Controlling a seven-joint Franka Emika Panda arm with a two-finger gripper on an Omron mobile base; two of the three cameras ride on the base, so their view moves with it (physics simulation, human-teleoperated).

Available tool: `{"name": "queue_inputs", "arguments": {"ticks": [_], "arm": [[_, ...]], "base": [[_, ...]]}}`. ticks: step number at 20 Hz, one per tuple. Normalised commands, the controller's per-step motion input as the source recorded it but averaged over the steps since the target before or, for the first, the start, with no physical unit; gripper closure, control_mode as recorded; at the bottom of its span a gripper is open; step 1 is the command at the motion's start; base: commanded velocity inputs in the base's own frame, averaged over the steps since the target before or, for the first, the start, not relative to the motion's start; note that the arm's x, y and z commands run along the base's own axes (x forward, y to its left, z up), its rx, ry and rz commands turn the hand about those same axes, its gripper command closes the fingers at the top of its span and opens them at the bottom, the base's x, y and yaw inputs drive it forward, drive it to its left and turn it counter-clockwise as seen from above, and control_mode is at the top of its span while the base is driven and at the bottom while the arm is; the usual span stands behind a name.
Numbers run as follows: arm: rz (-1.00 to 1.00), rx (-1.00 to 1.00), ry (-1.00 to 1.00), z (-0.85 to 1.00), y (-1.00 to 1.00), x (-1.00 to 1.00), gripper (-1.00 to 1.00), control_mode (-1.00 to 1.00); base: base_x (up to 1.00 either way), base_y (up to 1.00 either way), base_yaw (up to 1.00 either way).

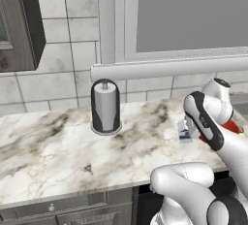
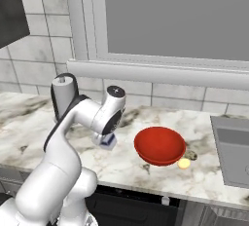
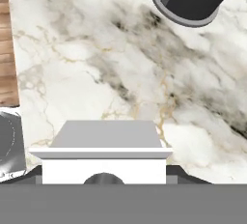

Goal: Gather the eggs and milk located in the vicinity of the sink area and place them right next to the bowl.

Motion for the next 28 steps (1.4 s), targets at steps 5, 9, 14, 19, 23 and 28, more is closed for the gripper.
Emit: {"name": "queue_inputs", "arguments": {"ticks": [5,9,14,19,23,28], "arm": [[0.00,0.00,0.00,-0.41,0.00,0.12,1.00,-1.00],[0.00,0.00,0.01,-0.25,-0.05,0.18,1.00,-1.00],[0.00,0.00,0.07,-0.11,-0.16,0.17,1.00,-1.00],[0.00,0.00,0.10,-0.03,-0.32,0.17,1.00,-1.00],[0.00,0.00,0.06,-0.06,-0.32,0.21,1.00,-1.00],[0.00,0.02,0.00,-0.17,-0.10,0.26,1.00,-1.00]], "base": [[0.00,0.00,0.00],[0.00,0.00,0.00],[0.00,0.00,0.00],[0.00,0.00,0.00],[0.00,0.00,0.00],[0.00,0.00,0.00]]}}
